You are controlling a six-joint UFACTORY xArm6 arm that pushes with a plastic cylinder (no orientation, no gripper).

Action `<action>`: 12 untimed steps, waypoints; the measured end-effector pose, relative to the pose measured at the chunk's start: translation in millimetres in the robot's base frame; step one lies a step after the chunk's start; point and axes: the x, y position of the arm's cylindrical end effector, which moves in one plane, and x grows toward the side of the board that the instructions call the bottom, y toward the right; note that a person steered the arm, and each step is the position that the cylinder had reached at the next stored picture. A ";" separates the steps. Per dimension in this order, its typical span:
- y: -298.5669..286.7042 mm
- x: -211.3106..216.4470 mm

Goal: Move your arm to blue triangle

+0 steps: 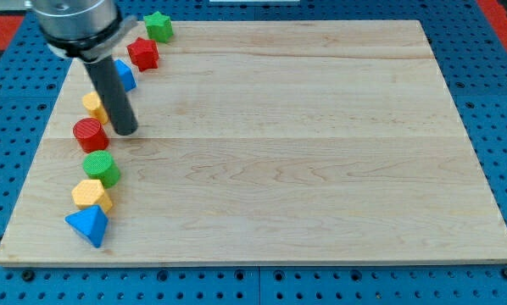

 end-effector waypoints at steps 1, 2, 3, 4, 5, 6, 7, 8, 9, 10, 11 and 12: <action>43.8 -1.1; 72.5 -1.1; 98.8 -1.1; 118.0 -1.1; 129.9 -3.2; 125.1 -11.3; 98.1 -20.8; 84.0 -17.9; 55.4 -1.1; 22.6 5.3; 20.7 -1.4; 19.4 7.8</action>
